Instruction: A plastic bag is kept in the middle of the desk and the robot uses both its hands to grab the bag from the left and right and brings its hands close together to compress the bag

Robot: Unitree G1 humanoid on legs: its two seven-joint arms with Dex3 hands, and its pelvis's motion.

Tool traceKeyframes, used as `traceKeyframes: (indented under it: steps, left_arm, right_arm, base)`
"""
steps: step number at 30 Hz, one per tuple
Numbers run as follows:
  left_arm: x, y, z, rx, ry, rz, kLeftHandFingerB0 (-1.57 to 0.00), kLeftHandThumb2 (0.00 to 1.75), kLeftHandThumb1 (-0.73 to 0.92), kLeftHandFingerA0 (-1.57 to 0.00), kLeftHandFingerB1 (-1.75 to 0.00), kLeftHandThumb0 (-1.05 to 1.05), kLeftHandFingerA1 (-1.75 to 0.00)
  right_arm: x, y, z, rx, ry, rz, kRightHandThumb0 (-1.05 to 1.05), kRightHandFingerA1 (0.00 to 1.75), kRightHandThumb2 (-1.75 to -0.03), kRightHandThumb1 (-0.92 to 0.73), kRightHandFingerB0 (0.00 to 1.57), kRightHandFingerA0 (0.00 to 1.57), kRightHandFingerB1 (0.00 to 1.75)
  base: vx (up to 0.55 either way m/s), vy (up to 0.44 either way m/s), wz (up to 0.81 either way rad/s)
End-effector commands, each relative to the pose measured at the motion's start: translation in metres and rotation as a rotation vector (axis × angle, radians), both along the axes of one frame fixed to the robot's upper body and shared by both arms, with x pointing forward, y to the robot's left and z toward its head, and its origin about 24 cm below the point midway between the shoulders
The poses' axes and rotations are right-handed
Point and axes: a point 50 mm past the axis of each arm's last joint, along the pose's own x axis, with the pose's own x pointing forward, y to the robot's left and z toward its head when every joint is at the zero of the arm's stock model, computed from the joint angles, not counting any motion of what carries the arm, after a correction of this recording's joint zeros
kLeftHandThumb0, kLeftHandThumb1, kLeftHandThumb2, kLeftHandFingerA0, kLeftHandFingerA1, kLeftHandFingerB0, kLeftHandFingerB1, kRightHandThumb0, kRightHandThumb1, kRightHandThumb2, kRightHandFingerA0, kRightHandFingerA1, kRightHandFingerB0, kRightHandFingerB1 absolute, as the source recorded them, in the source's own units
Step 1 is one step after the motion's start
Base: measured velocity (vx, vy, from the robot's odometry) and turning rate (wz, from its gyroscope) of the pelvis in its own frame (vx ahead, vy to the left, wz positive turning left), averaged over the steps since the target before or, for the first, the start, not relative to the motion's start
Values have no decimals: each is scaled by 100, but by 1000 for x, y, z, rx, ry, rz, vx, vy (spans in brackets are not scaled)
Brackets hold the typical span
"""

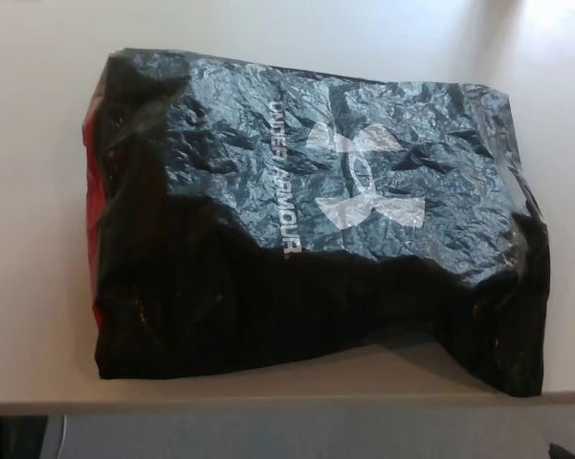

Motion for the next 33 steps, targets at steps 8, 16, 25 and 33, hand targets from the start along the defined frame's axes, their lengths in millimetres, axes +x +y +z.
traceKeyframes:
  steps: [8, 16, 25, 33]
  left_arm:
    - [-11, -7, 107, 97, -785, -111, -19, 66, 89, -31, -34, -71, -45]
    - [-15, -11, 108, 98, -800, -80, -23, 65, 89, -34, -34, -65, -44]
    - [-28, -7, 132, -18, -883, 18, -18, 68, 92, -21, -32, -66, -38]
    - [15, 14, 209, 187, -1262, -13, -18, 68, 92, -23, -37, -67, -45]
  right_arm:
    - [1, 19, 85, -114, -621, 205, -68, 43, -109, -74, 2, 3, 32]
    - [0, 17, 88, -134, -641, 218, -68, 42, -108, -73, 1, 2, 33]
    - [-14, 20, 112, 43, -808, 204, -77, 17, -102, -70, 0, 0, 20]
    - [27, 17, 164, -47, -1022, 163, -97, 12, -108, -78, 0, 0, 3]
  base:
    - [0, 0, 0]
    - [0, 0, 0]
    - [0, 0, 0]
    - [0, 0, 0]
